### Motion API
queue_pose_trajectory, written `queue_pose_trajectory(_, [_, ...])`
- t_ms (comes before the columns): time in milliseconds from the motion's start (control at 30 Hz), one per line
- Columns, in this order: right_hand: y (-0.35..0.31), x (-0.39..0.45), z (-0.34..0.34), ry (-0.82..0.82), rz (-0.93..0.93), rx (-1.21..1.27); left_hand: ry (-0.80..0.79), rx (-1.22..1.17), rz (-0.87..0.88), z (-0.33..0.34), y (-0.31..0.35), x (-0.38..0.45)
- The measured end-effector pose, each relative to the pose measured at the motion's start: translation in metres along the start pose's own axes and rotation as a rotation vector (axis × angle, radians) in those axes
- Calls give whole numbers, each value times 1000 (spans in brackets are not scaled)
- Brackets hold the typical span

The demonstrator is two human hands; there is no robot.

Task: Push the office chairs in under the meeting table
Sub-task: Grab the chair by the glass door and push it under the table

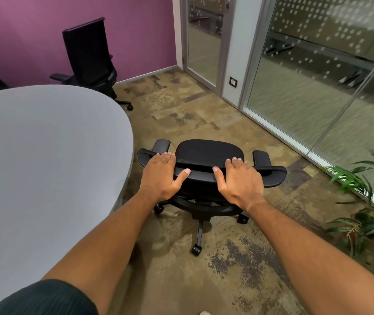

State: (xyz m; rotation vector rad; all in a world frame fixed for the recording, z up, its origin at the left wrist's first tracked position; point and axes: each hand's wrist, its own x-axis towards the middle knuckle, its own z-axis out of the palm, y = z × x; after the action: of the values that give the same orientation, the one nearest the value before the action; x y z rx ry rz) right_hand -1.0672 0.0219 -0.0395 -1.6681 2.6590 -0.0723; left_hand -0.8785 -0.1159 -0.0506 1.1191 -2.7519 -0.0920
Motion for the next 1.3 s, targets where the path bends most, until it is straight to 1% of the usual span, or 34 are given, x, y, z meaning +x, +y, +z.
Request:
queue_pose_trajectory(333, [-25, -37, 2, -2, 0, 23, -25, 10, -22, -6, -10, -48])
queue_pose_trajectory(467, [-33, -58, 2, 10, 12, 21, -35, 11, -6, -9, -12, -72])
queue_pose_trajectory(600, [-46, -78, 0, 4, 14, 12, -92, -6, 64, -21, -28, -81])
queue_pose_trajectory(733, [-63, -95, 0, -4, 11, 18, -159, 14, 65, -35, -56, -80])
queue_pose_trajectory(900, [-79, -112, 0, -6, -2, 27, -84, 81, 43, -37, -64, -103])
queue_pose_trajectory(1033, [-76, -122, -3, -20, -30, 18, -34, 100, 33, -36, -58, -119])
queue_pose_trajectory(1300, [-53, -127, -8, -41, -111, -18, -17, 106, -49, -37, -27, -143])
